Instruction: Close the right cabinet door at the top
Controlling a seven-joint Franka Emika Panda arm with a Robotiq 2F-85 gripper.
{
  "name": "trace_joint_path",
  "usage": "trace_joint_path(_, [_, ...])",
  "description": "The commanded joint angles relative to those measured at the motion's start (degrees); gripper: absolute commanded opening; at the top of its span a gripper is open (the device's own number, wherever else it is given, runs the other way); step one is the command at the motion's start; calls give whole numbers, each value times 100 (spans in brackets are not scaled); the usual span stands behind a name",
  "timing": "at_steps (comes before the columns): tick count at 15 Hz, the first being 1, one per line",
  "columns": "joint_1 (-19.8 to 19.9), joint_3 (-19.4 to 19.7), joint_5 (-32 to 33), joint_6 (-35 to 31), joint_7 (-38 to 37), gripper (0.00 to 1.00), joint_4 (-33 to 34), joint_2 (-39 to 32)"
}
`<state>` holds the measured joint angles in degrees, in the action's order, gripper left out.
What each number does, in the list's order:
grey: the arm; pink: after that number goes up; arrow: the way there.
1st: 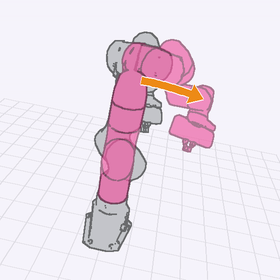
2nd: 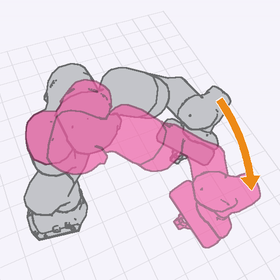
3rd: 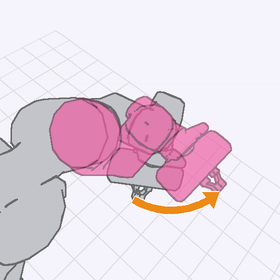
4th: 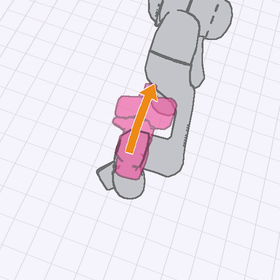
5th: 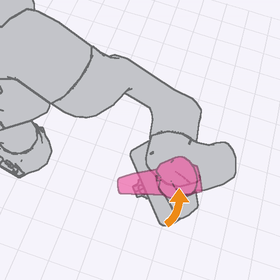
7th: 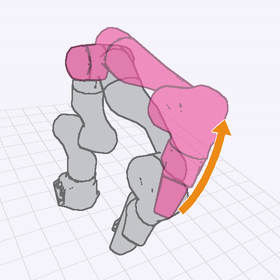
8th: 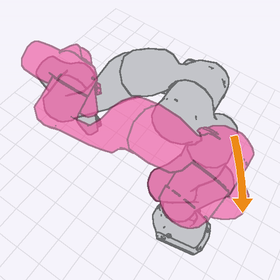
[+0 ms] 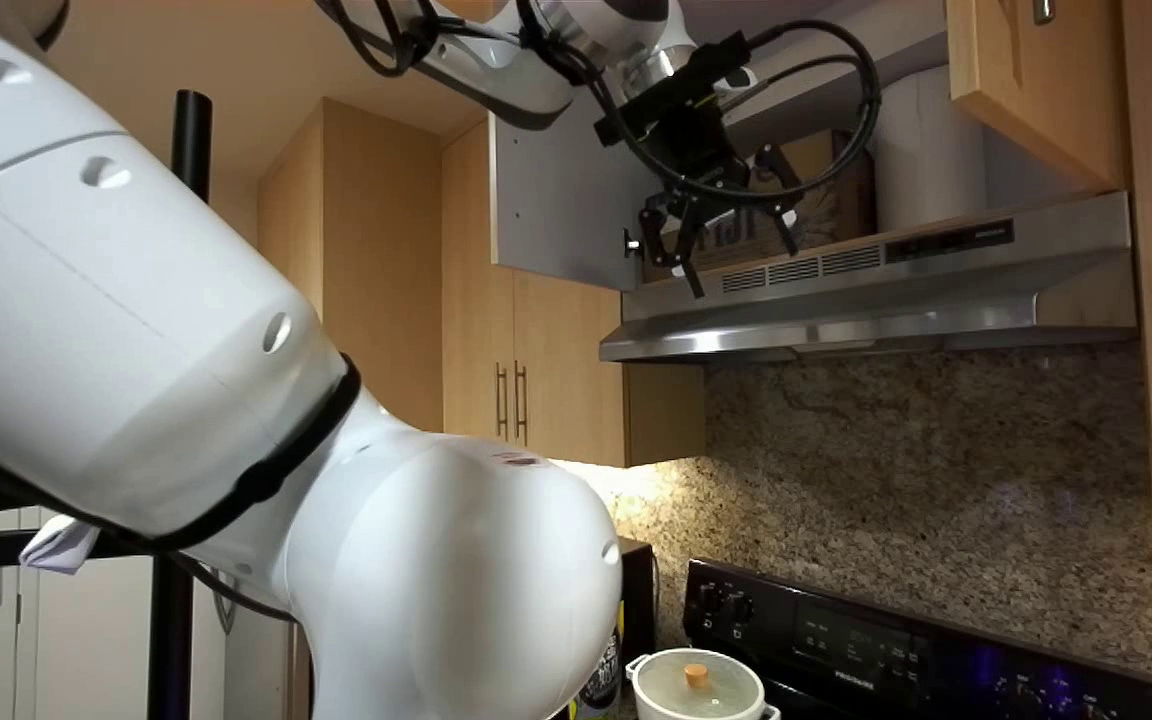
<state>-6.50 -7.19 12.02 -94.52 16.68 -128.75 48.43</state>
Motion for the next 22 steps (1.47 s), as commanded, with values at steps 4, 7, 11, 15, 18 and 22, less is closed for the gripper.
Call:
trace_joint_path(4, [-178,-206,539,549,-98,100,623,189])
trace_joint_path(7, [-188,-255,587,750,-150,100,878,326])
trace_joint_path(11, [-135,-321,553,1059,-369,100,1102,582])
trace_joint_path(15, [3,-295,516,1313,-900,100,1238,897])
trace_joint_path(18, [66,-134,438,1131,-1363,100,1252,1268])
trace_joint_path(22, [262,201,400,761,-1879,100,1337,1648])
